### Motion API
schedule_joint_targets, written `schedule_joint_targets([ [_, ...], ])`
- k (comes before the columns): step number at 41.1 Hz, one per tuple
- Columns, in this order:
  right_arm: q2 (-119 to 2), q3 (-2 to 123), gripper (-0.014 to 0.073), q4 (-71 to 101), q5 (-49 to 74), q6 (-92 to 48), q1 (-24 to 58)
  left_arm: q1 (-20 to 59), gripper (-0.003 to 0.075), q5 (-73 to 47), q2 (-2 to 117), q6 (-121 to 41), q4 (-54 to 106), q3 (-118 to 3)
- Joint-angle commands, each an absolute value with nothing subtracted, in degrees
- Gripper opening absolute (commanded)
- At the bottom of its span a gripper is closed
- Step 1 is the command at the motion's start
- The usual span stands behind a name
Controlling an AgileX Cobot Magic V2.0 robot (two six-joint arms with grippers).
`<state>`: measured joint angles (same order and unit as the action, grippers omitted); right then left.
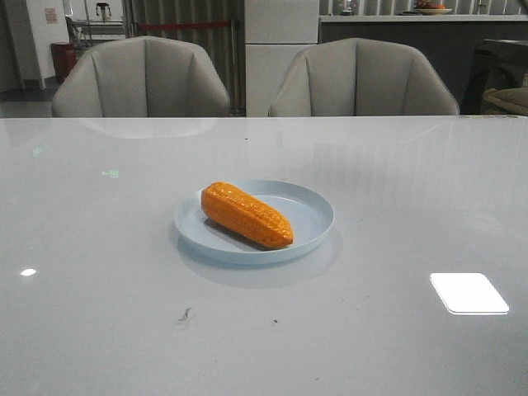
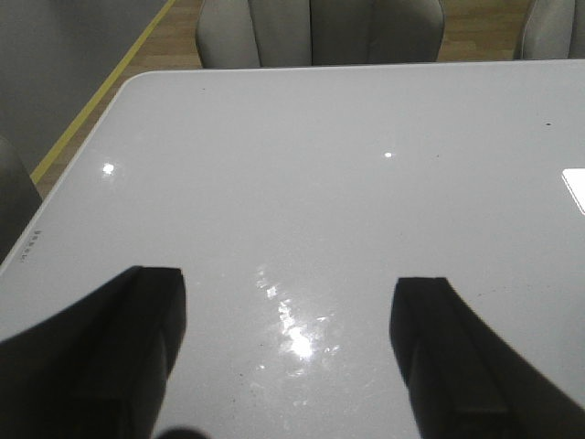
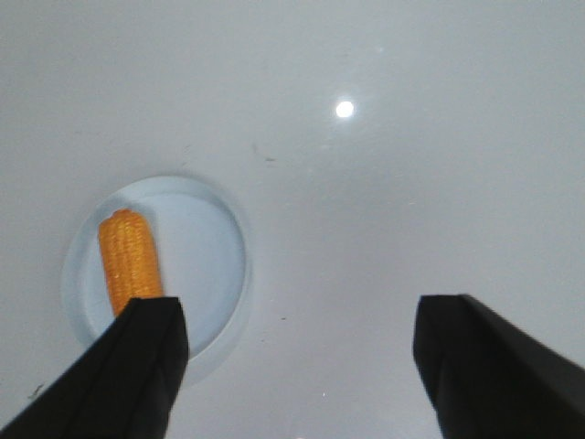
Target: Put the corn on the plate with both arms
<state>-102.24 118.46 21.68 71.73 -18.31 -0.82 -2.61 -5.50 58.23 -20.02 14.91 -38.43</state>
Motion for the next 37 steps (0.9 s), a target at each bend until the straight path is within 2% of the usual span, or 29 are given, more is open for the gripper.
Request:
schedule_joint_targets([
  [1,-95.46,118.82,0.0612,22.9,76.24,-18.74,-4.78,-2.6,0.0527,-1.31,57.21,-19.69,15.4,-40.12],
  [10,-85.94,106.72,0.0612,22.8,73.45,-20.83,-8.85,-2.6,0.0527,-0.95,57.21,-19.69,18.84,-40.12],
  [25,-63.15,66.91,0.0612,18.25,49.82,-21.36,-8.85,-2.6,0.0527,-0.95,57.21,-19.69,18.84,-40.12],
  [37,-46.77,45.71,0.0612,17.33,42.74,-21.36,-8.85,-2.6,0.0527,-2.77,57.21,-19.69,15.04,-40.03],
])
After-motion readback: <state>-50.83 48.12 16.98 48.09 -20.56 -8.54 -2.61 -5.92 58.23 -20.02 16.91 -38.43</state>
